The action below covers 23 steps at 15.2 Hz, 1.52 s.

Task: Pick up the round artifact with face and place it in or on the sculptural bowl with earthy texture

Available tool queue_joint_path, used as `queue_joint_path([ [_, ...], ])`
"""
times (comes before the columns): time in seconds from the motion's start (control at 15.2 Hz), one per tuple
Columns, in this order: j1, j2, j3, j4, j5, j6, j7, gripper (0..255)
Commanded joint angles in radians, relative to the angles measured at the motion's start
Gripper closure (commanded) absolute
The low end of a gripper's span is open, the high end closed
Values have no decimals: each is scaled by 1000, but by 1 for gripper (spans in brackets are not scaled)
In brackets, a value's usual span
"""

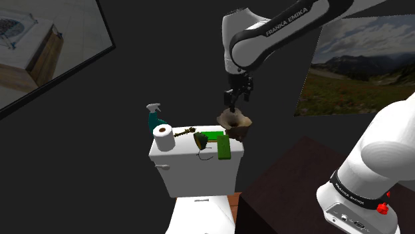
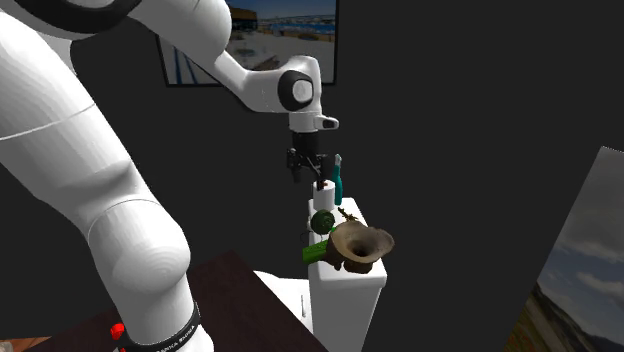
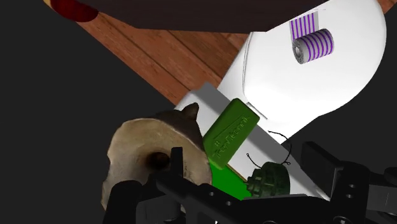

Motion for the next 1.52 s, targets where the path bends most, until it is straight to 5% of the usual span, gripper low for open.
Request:
queue_joint_path([
  [0.0, -1, 78, 12, 28, -19, 54, 22, 0],
  [0.66, 36, 469, 41, 238, -168, 228, 176, 0],
  [1.45, 131, 867, -5, 568, -294, 291, 279, 0],
])
